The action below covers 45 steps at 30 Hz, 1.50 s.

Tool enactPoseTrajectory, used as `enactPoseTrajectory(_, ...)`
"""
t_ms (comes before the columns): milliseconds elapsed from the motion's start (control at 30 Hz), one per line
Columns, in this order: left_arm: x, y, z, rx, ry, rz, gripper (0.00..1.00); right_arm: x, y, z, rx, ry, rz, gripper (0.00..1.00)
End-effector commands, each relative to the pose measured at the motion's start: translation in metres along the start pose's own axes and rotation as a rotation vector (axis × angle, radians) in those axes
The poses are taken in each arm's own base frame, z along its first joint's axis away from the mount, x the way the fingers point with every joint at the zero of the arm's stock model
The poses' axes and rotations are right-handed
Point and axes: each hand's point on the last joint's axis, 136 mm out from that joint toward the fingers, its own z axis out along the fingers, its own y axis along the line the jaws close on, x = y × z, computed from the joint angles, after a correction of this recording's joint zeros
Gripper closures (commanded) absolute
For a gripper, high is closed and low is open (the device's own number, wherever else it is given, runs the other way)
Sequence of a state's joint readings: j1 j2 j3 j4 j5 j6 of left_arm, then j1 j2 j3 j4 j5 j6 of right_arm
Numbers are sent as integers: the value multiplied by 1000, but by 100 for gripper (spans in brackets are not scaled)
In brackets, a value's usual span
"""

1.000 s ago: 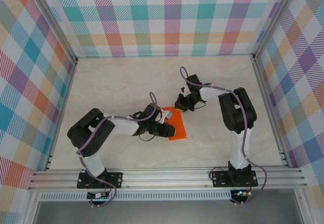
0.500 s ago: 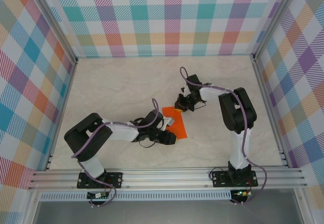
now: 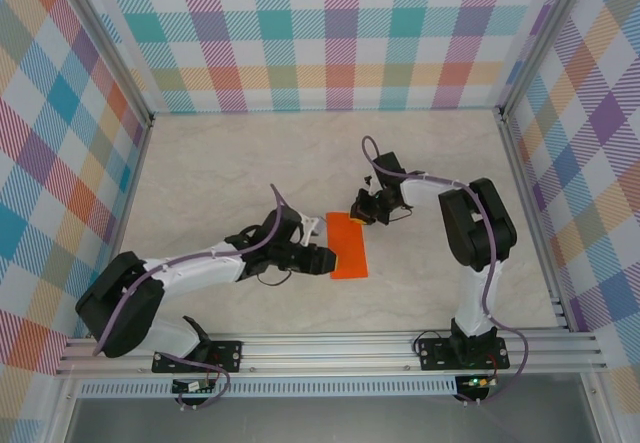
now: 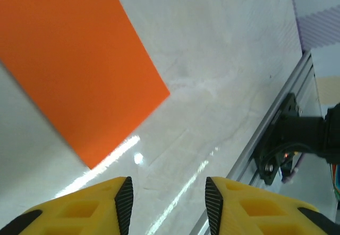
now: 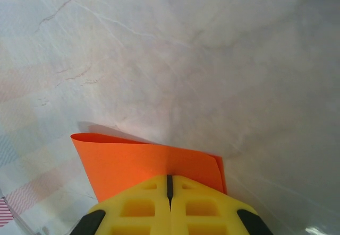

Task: Fold a paper plane with a square sheet of paper (fold left side to right side)
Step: First fold the square sheet of paper in half at the center of the table, then fold the triangle a second time at the center of the table.

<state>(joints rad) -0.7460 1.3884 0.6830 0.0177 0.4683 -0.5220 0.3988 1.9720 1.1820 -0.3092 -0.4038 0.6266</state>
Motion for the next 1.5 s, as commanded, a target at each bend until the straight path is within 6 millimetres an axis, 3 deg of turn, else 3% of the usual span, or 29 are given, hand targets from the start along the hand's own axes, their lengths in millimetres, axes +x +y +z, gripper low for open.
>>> enactPoseTrajectory(0, -19, 20, -13, -74, -42, -97, 55, 2, -11, -7, 37, -28, 30, 98)
enactPoseTrajectory(167, -47, 30, -8, -73, -67, -170, 54, -15, 23, -39, -23, -117, -84, 82)
enactPoseTrajectory(300, -67, 35, 14, -55, -51, -212, 56, -14, 34, -72, 3, -178, -159, 68)
enactPoseTrajectory(433, -83, 43, 39, -63, -32, -224, 58, 7, 20, -86, 55, -159, -170, 59)
enactPoseTrajectory(567, -98, 58, 59, -102, -31, -236, 61, 41, 6, -83, 33, -84, -142, 51)
enactPoseTrajectory(767, -109, 69, 66, -135, -46, -252, 63, 77, -3, -71, -59, 3, -75, 47)
enactPoseTrajectory(933, -108, 65, 62, -117, -58, -237, 64, 86, 2, -62, -140, 51, -40, 48)
enactPoseTrajectory(1133, -102, 50, 32, -107, -114, -150, 59, 82, 7, -50, -183, 75, -26, 52)
enactPoseTrajectory(1267, -80, 41, 15, -150, -121, -62, 54, 76, 7, -41, -181, 90, -17, 58)
enactPoseTrajectory(1467, -38, 10, 2, -228, -106, 151, 46, 67, 13, -39, -190, 78, -6, 68)
